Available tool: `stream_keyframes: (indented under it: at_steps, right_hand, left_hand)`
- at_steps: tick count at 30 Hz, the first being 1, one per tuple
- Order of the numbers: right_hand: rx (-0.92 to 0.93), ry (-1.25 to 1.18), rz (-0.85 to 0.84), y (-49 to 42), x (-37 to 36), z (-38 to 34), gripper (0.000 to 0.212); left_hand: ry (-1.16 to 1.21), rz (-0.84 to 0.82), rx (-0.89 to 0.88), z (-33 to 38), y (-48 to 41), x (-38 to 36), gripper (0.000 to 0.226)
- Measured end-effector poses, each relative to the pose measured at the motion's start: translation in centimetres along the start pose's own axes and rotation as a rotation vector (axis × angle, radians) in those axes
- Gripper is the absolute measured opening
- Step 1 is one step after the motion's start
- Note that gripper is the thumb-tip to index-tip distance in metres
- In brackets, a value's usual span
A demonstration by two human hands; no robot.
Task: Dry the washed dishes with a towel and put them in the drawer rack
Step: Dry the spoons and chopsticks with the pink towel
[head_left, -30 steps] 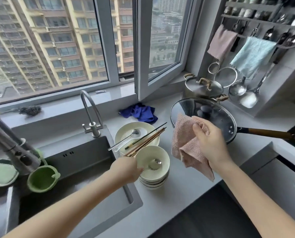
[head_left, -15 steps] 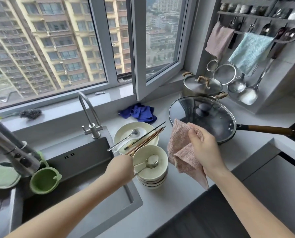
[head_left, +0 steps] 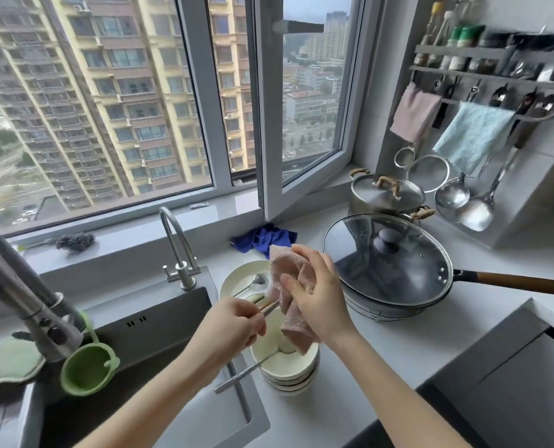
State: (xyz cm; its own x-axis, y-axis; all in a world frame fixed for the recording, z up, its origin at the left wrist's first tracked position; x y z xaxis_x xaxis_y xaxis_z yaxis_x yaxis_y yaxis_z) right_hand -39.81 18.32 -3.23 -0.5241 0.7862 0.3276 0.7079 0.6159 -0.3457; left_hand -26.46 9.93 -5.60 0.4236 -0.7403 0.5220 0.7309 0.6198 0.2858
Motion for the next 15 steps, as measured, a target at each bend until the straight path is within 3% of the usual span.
stream_keyframes:
  at_steps: [6,11,13,15]
  right_hand:
    - [0.146,0.14,0.023,-1.5,-1.2,0.4,0.023]
    - [0.389,0.295,0.042,-2.4,-3.1,-2.3,0.03]
    - [0.315,0.27,0.119,-3.6,-2.5,-2.5,0.02]
    - [0.029,0.148,0.272,-5.9,0.5,0.0,0.021]
  left_hand:
    - [0.1,0.079,0.084,-2.4,1.8,0.0,0.036]
    - [0.162,0.206,0.084,-2.7,2.7,1.5,0.035]
    - [0.146,0.27,0.071,-2.7,3.4,2.6,0.033]
    - [0.175,0.328,0.095,-3.8,4.7,3.7,0.034]
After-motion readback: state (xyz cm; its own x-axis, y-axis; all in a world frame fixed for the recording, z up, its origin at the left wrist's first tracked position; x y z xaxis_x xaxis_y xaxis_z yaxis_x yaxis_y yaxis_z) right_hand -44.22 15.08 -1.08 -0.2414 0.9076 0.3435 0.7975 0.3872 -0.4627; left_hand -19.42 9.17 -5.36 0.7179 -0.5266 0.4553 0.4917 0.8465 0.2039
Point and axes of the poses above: each hand's wrist, its own y-axis away from the middle knuckle, its own x-axis out of the back of the hand, z = x × y, the point moved 10 cm from there along -y, towards the middle knuckle, and after that the axes turned 6 degrees about -y, right-handed, at the moved point
